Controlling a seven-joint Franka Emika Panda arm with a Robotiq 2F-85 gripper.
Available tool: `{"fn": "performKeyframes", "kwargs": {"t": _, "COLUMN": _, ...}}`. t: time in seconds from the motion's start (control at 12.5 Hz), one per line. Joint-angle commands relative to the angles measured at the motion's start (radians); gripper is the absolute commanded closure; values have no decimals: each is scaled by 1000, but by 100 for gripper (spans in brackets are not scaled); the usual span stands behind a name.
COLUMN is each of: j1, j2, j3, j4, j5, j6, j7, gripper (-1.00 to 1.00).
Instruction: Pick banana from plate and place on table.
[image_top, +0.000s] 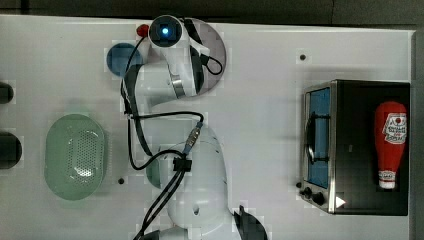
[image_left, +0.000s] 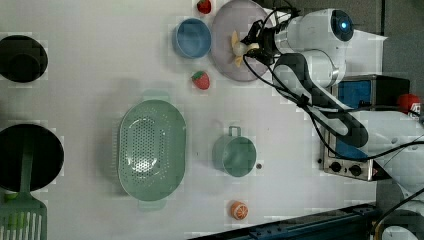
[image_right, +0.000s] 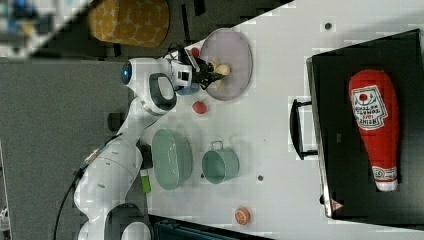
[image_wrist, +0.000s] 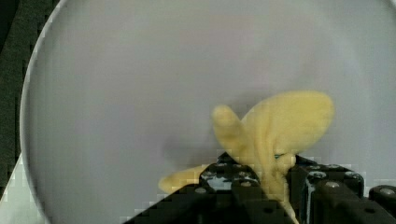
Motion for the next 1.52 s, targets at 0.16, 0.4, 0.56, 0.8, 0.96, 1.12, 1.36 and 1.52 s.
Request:
{"fn": "performKeyframes", "kwargs": {"t": 0.16, "j1": -10, "j2": -150, "j3": 15, "j4": 22, "j5": 91, "j6": -52, "j7": 19, "gripper": 52}}
{"fn": "performKeyframes", "kwargs": {"t": 0.4, "j1": -15, "j2": -297, "j3": 16, "j4": 24, "j5": 142, "j6": -207, "j7": -8, "gripper": 52}}
{"fn": "performKeyframes", "kwargs": {"t": 0.56, "j1": -31, "j2": -391, "j3": 12, "j4": 25, "j5": 142, "j6": -327, "j7": -92, "gripper": 52}}
{"fn": "performKeyframes", "kwargs": {"t": 0.8, "j1": -70, "j2": -520, "j3": 8, "j4": -13, "j5": 143, "j6": -540, "j7": -182, "gripper": 52}}
{"fn": "performKeyframes", "kwargs": {"t": 0.96, "j1": -105, "j2": -612, "j3": 8, "j4": -101, "j5": 143, "j6": -577, "j7": -221, "gripper": 52}}
{"fn": "performKeyframes", "kwargs": {"t": 1.12, "j1": -140, "j2": -711, "j3": 6, "j4": -236, "j5": 144, "j6": -571, "j7": -282, "gripper": 52}}
{"fn": "performKeyframes", "kwargs": {"t": 1.36, "j1": -169, "j2": -851, "j3": -9, "j4": -482, "j5": 144, "j6": -520, "j7": -336, "gripper": 52}}
{"fn": "performKeyframes", "kwargs": {"t": 1.52, "j1": -172, "j2": -912, "j3": -26, "j4": -642, "j5": 144, "j6": -420, "j7": -337, "gripper": 52}}
